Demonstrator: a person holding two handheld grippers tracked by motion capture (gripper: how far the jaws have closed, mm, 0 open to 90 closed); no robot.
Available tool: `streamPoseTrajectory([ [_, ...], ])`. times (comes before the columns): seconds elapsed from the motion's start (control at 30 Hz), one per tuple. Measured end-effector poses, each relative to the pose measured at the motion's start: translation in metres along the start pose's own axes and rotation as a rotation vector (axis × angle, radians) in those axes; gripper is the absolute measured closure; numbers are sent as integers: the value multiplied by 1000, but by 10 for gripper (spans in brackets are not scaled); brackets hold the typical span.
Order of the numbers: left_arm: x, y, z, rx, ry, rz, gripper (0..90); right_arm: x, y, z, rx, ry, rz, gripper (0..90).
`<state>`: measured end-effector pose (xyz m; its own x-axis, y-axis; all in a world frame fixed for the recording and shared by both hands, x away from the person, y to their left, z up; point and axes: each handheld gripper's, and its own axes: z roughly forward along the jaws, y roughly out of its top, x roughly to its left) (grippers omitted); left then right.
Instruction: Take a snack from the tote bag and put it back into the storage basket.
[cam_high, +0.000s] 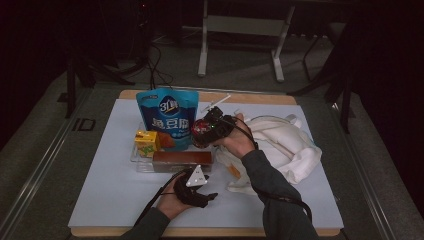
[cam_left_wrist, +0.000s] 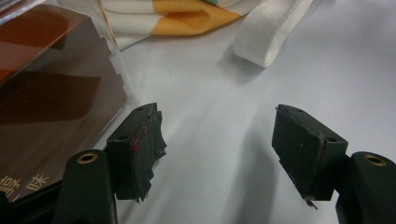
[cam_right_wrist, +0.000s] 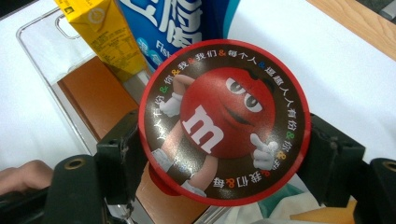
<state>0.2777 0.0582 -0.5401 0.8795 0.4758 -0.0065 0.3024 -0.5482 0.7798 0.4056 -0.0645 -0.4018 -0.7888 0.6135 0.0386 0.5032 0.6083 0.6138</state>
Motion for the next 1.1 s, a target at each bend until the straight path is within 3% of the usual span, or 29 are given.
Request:
streamPoseTrajectory([
  [0.43, 0, 0, 0, 3, 2, 1, 325, -2, -3, 9, 7, -5, 24, 253],
  [1.1, 0, 0, 0, 6, 3, 1, 324, -1, -11, 32, 46, -73, 38, 252],
])
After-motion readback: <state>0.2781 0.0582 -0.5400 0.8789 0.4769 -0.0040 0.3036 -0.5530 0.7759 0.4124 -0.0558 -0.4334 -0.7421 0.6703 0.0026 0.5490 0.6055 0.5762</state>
